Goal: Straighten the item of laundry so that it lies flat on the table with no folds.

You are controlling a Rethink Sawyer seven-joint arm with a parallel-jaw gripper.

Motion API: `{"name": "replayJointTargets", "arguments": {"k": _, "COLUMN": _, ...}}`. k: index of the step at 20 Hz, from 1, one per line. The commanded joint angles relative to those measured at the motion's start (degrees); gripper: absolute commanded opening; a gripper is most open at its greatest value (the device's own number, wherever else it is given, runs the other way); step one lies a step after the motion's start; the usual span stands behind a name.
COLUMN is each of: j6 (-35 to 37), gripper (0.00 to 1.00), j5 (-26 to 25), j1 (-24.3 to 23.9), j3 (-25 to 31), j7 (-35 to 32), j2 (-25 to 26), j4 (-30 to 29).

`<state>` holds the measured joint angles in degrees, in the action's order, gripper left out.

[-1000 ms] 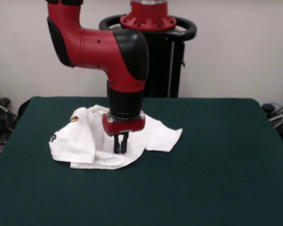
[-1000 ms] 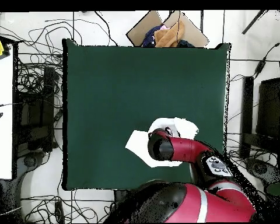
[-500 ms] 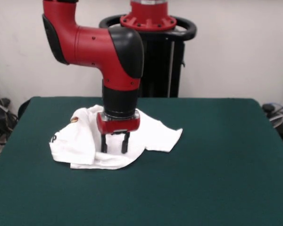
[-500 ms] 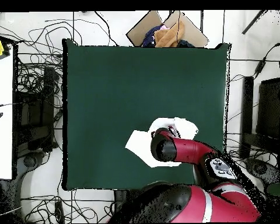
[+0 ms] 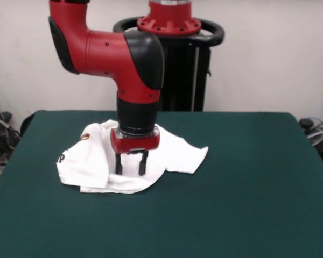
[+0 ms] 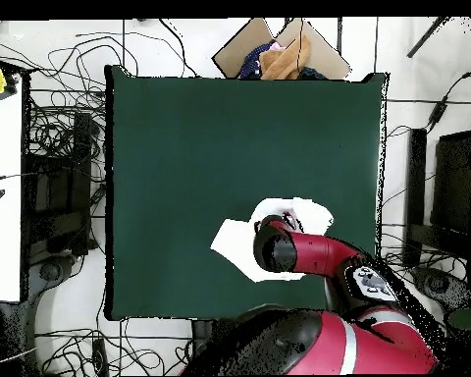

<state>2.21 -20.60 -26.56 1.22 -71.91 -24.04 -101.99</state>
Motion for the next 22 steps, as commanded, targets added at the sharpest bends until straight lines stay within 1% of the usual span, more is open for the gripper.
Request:
{"name": "replayJointTargets", "arguments": {"k": 1, "j6": -0.25, "gripper": 0.00, "j5": 3.98, "j1": 4.30, "j3": 5.55, "j7": -11.96, "j2": 9.78, "j4": 4.04}}
{"name": "replayJointTargets", "arguments": {"k": 5, "j6": 0.63, "gripper": 0.00, "j5": 5.59, "j1": 4.71, "j3": 5.79, "j7": -13.43, "j2": 8.21, "j4": 2.03}}
{"name": "replayJointTargets", "arguments": {"k": 10, "j6": 1.78, "gripper": 0.00, "j5": 6.75, "j1": 5.76, "j3": 6.64, "j7": -14.30, "j2": 2.86, "j4": -2.86}}
{"name": "replayJointTargets", "arguments": {"k": 14, "j6": 3.24, "gripper": 0.00, "j5": 9.31, "j1": 7.21, "j3": 6.73, "j7": -16.35, "j2": -0.82, "j4": -6.96}}
{"name": "replayJointTargets", "arguments": {"k": 16, "j6": 4.24, "gripper": 0.00, "j5": 10.34, "j1": 7.12, "j3": 7.08, "j7": -16.30, "j2": -2.52, "j4": -8.74}}
{"name": "replayJointTargets", "arguments": {"k": 18, "j6": 6.58, "gripper": 0.00, "j5": 11.39, "j1": 6.79, "j3": 7.43, "j7": -15.51, "j2": -5.09, "j4": -10.68}}
{"name": "replayJointTargets", "arguments": {"k": 22, "j6": 11.77, "gripper": 0.00, "j5": 13.61, "j1": 6.42, "j3": 7.26, "j7": -14.20, "j2": -12.57, "j4": -15.29}}
